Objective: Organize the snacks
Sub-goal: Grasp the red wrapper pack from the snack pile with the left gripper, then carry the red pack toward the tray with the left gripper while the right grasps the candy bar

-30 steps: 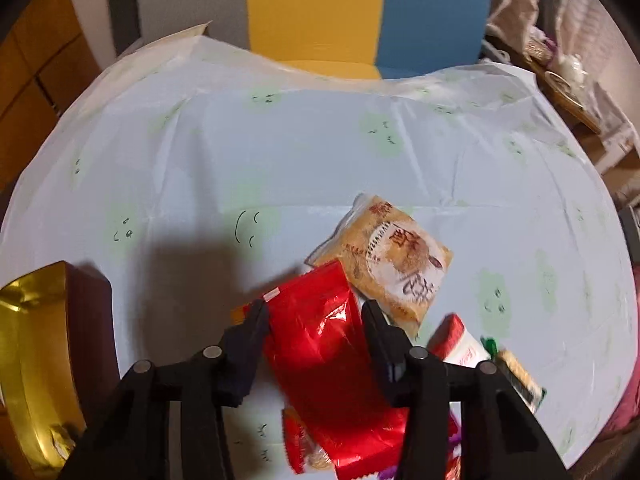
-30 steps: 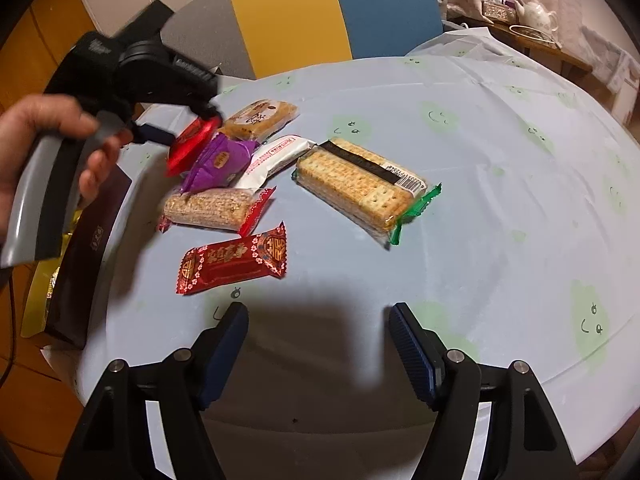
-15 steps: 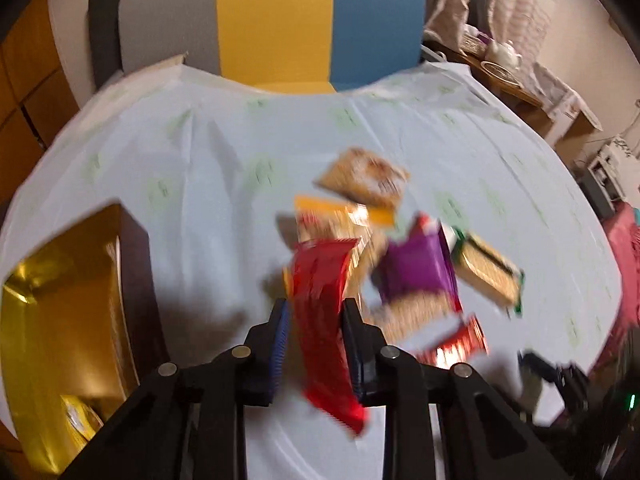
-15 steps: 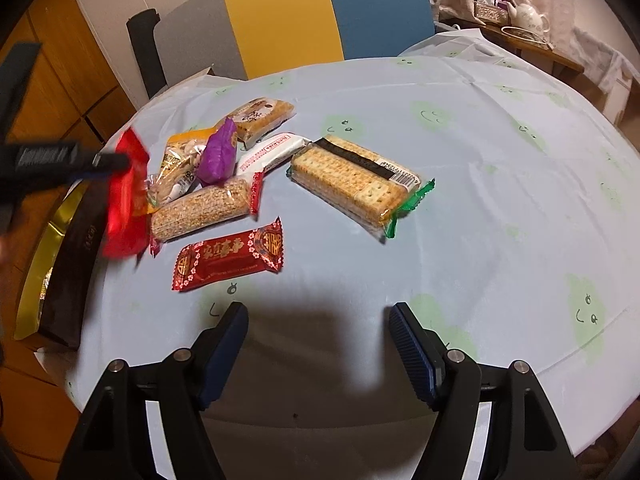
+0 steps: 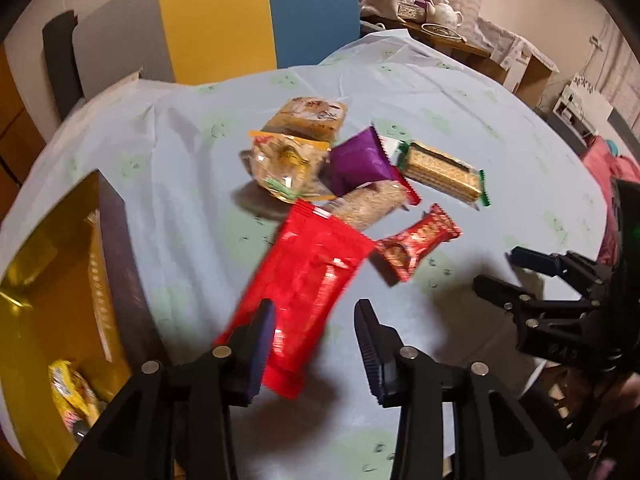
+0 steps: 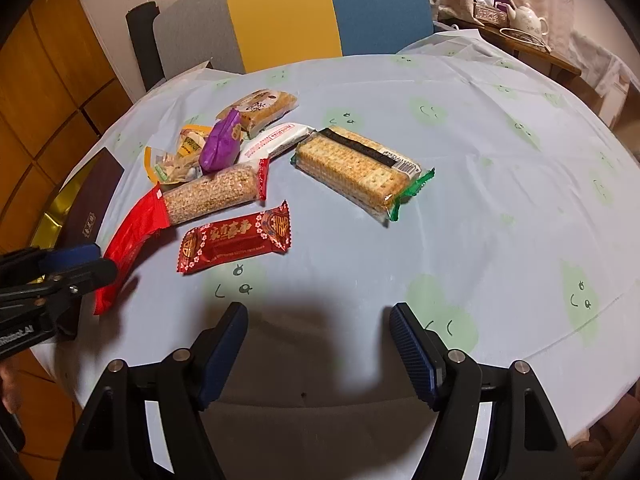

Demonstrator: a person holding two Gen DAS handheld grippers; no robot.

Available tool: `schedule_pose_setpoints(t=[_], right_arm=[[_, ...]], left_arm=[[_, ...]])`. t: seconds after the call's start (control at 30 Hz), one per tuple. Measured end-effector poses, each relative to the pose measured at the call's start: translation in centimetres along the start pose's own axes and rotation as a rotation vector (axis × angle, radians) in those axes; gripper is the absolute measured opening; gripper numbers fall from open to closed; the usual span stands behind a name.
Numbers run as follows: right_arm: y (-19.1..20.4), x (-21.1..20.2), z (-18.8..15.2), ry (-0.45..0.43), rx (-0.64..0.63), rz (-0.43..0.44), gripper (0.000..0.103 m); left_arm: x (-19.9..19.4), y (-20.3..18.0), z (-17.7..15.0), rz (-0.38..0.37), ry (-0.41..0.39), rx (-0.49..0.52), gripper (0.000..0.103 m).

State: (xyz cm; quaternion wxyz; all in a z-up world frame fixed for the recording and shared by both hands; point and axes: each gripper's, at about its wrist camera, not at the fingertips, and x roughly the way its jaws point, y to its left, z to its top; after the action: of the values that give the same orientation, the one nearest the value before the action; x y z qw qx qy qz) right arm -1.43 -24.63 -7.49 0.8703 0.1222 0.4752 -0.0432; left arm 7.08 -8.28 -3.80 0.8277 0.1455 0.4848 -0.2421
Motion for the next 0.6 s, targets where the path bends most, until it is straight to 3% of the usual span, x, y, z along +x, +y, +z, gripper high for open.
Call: schedule_pose_setpoints(t=[0.03, 0.1, 0.23, 0.4, 0.43, 0.47, 0.6], right_arm=[[0.0, 0.0, 0.0, 0.0, 0.0, 0.0, 0.074], [0.0, 0.0, 0.0, 0.003, 0.001, -0.001, 0.074], [0.2, 0.0, -0.1, 0.004, -0.006, -0.003, 0.075], [0.1, 0.0, -0.1, 0.007, -0.01, -0.003, 0.075], [0.1, 0.0, -0.1, 0.007, -0.01, -0.004, 0.075], [0.1, 0.0, -0.1, 0.007, -0.009, -0.004, 0.075], [0.0, 0.0, 0.0, 0.005, -0.008, -0.009, 0.075]], left_arm=[[0.1, 0.2, 0.1, 0.01, 0.003, 0.015, 0.05], [0.5, 0.5, 0.3, -0.002, 0.016, 0.04, 0.073], [2.6, 0.8, 1.0, -0.008, 0.056, 0.095, 0.074], [5.0, 1.7, 2.0, -0.015, 0.104, 0.092, 0.074], [5.3, 1.9, 2.0, -0.025, 0.112, 0.085, 0.071], [5.4, 2.0, 1.9, -0.048, 0.113, 0.069, 0.051], [4.6, 2.0, 0.7, -0.03, 0.087, 0.037, 0.041]])
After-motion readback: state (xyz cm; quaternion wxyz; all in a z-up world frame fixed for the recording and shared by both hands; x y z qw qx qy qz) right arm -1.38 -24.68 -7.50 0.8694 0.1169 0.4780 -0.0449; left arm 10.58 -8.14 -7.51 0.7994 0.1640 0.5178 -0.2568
